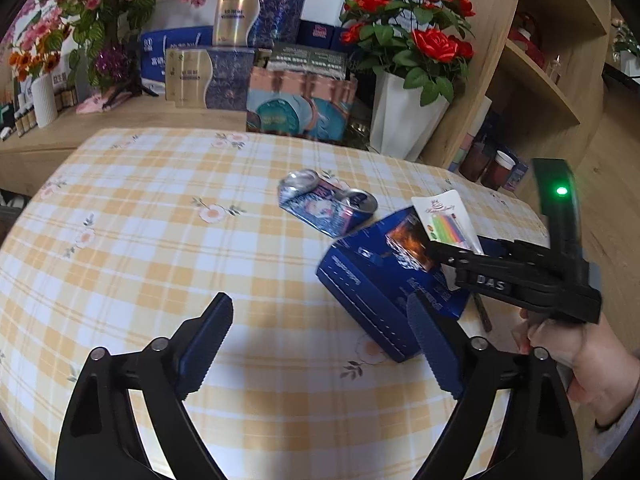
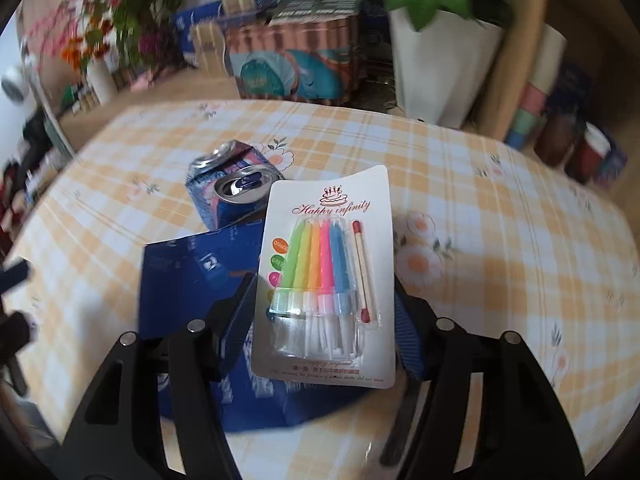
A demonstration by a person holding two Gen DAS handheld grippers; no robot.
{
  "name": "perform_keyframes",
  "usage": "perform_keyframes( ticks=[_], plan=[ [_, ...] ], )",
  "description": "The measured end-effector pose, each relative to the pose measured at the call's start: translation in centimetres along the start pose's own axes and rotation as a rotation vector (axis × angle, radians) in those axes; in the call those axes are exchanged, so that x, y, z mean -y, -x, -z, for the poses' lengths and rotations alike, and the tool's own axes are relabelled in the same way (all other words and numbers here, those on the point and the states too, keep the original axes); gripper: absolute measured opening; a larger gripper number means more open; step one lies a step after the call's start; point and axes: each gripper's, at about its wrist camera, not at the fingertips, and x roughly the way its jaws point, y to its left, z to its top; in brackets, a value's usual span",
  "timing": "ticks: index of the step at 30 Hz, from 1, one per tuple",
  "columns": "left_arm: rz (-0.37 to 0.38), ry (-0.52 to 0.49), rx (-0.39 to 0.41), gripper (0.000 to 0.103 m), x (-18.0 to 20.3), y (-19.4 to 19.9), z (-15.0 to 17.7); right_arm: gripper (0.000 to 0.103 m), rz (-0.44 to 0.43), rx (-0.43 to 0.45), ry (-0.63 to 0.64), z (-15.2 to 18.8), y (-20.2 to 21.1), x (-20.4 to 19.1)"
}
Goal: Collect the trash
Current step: 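Grasp the blue luckin coffee bag with the left gripper while the right holds the card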
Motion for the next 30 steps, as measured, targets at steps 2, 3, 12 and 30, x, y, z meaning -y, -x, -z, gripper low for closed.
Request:
perform_keyframes(
  ticks=[2,3,12,30],
  plan=[
    [0.014,0.008,-0.028,0.082,0.8,-0.9,0.2,0.063,-0.014,0.014,-0.023,0.8,0.9,0.7],
    [0.021,0.012,-0.045,0.081,1.3,-1.4,0.4,0.063,-0.017,0.020,-0.030,1.1,1.3,0.9],
    [0.030,-0.023,-0.078,0.075,4.8,-2.8,1.3,0.063,-0.029,0.084,-0.081,3.8,5.3,4.0],
    [-0.189,-0.780,-0.209,0.068,14.7,-9.9,4.3,0.063,-0.073,0.128,-0.287,8.5,8.8,10.4]
  ],
)
